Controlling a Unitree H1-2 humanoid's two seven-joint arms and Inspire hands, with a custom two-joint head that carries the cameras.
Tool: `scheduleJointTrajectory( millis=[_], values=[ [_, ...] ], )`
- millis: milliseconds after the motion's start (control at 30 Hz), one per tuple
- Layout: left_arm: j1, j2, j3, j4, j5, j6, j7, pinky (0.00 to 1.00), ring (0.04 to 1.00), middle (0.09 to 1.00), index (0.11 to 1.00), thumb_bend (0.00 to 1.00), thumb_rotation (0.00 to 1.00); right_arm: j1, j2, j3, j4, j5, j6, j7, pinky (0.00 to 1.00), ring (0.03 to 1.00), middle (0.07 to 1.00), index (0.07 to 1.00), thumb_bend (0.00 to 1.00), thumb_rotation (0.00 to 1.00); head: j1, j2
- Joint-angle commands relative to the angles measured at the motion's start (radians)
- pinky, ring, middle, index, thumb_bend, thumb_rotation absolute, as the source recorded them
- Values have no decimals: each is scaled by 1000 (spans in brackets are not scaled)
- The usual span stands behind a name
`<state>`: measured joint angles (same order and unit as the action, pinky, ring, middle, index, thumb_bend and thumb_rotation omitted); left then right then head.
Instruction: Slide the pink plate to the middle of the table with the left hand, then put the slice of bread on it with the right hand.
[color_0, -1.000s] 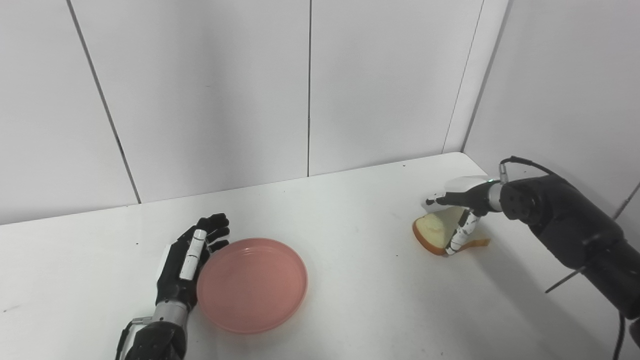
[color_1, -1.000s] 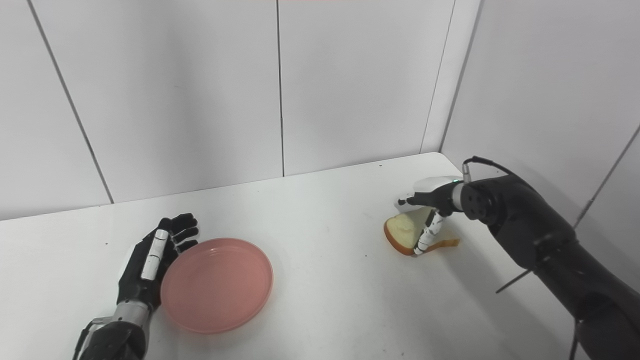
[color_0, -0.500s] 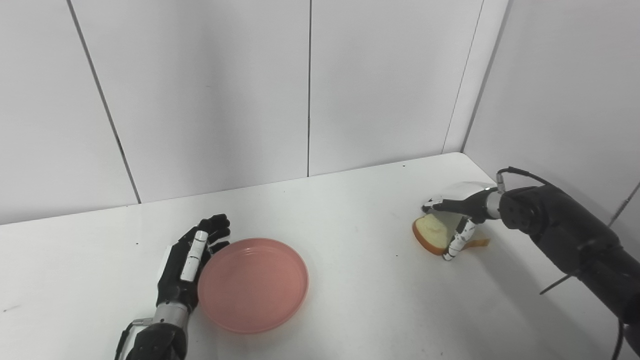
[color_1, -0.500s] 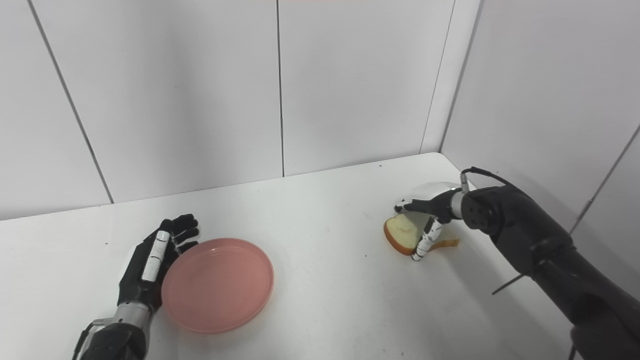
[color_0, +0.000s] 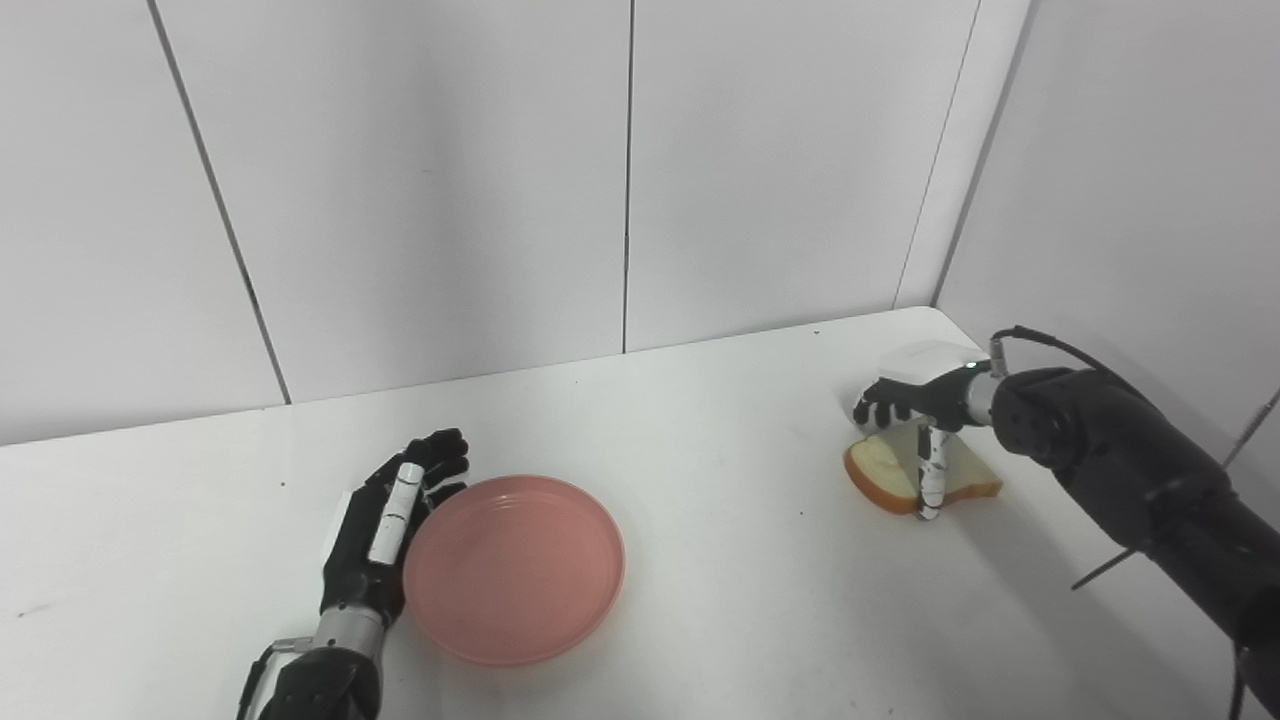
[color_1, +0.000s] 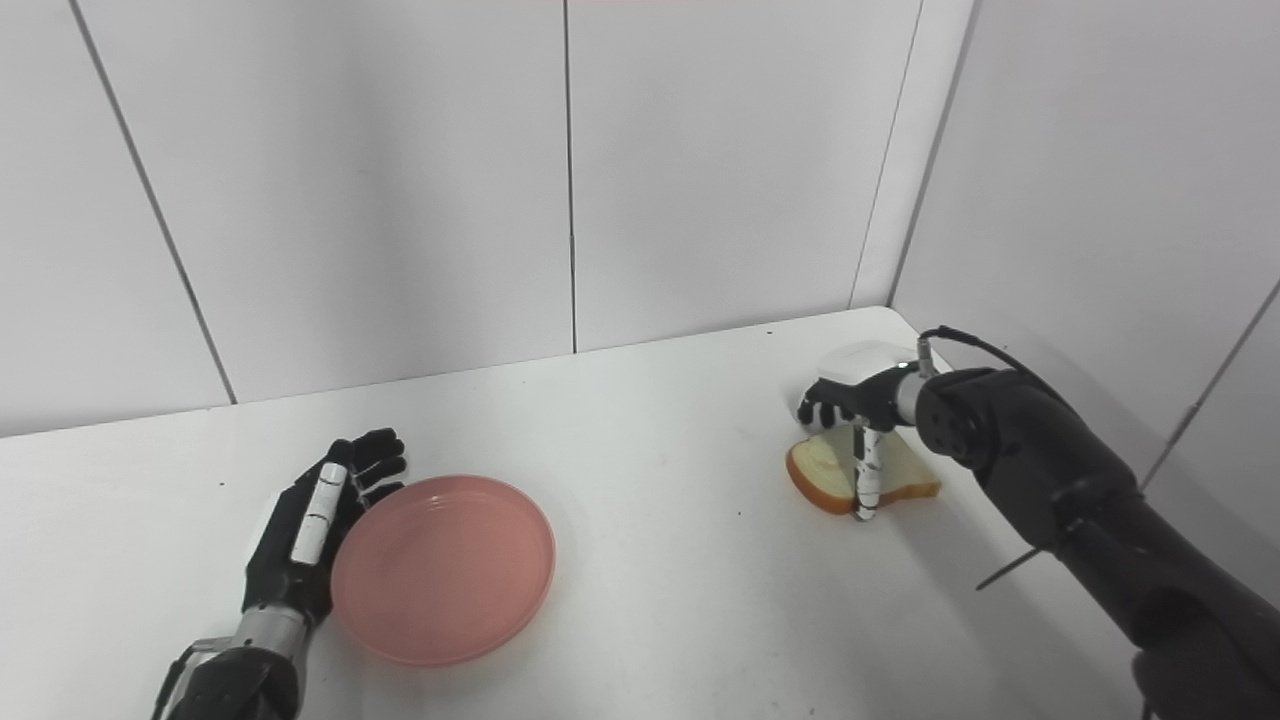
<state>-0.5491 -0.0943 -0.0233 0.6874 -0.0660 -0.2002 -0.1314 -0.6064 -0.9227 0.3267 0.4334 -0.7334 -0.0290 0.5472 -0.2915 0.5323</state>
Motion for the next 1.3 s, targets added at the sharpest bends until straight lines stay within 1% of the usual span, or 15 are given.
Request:
scheduleJointTrajectory(
  millis=[0,67,133,267,367,467,567,633,733,833,867,967,1067,1167,1267],
  values=[
    [57,-4,2,29,-11,26,-6,725,776,753,656,778,812,-5,-27,-1,1,-3,4,11,308,352,478,498,534,0,2,1],
    [58,-4,1,27,-12,26,-8,729,777,753,656,779,808,-5,-28,0,5,1,-8,7,309,386,463,534,519,0,2,1],
    [58,-4,1,28,-11,24,-10,729,776,753,658,777,812,-5,-29,1,10,8,-21,3,325,396,464,540,516,0,2,1],
    [58,-4,1,25,-10,29,-9,726,771,749,658,781,817,-4,-30,5,3,10,-23,5,343,404,470,539,516,0,5,3],
    [58,-4,0,26,-7,28,-7,729,773,753,662,767,821,-5,-30,6,-6,11,-17,11,326,401,468,540,516,0,5,3],
    [59,-6,0,23,-8,32,-6,725,771,753,658,759,822,-8,-30,2,-29,21,-16,20,338,402,468,540,516,0,6,3],
    [59,-7,0,24,-8,33,-6,729,775,752,659,741,828,-12,-30,-6,-62,33,-19,30,319,396,463,542,515,0,8,3],
    [58,-8,-1,27,-8,32,-6,727,775,751,660,738,829,-16,-31,-10,-93,42,-36,34,298,393,458,541,515,0,10,4],
    [58,-10,-1,30,-9,29,-8,734,777,749,658,727,826,-20,-31,-11,-168,34,-16,67,283,390,452,542,514,0,20,5],
    [54,-16,-4,39,-2,19,-1,732,774,743,652,715,826,-33,-21,-26,-234,57,-16,91,279,389,449,542,515,0,48,5],
    [53,-18,-5,42,0,17,2,731,774,743,647,712,827,-37,-19,-29,-247,63,-18,97,313,397,456,542,515,0,48,5],
    [46,-30,-7,57,0,9,7,733,773,748,643,700,825,-54,-7,-33,-313,83,-21,121,326,399,467,544,514,0,92,-1],
    [38,-45,-11,77,2,-3,11,745,779,758,646,701,820,-74,1,-23,-368,74,-35,139,341,400,473,546,513,0,132,-5],
    [28,-56,-12,101,2,-21,10,753,778,768,649,714,817,-93,15,-16,-429,64,-32,173,317,387,462,551,512,0,153,-8],
    [11,-64,-12,143,8,-50,18,743,773,766,649,728,816,-117,41,-13,-466,68,-13,209,288,379,458,550,511,0,196,-18]
  ],
)
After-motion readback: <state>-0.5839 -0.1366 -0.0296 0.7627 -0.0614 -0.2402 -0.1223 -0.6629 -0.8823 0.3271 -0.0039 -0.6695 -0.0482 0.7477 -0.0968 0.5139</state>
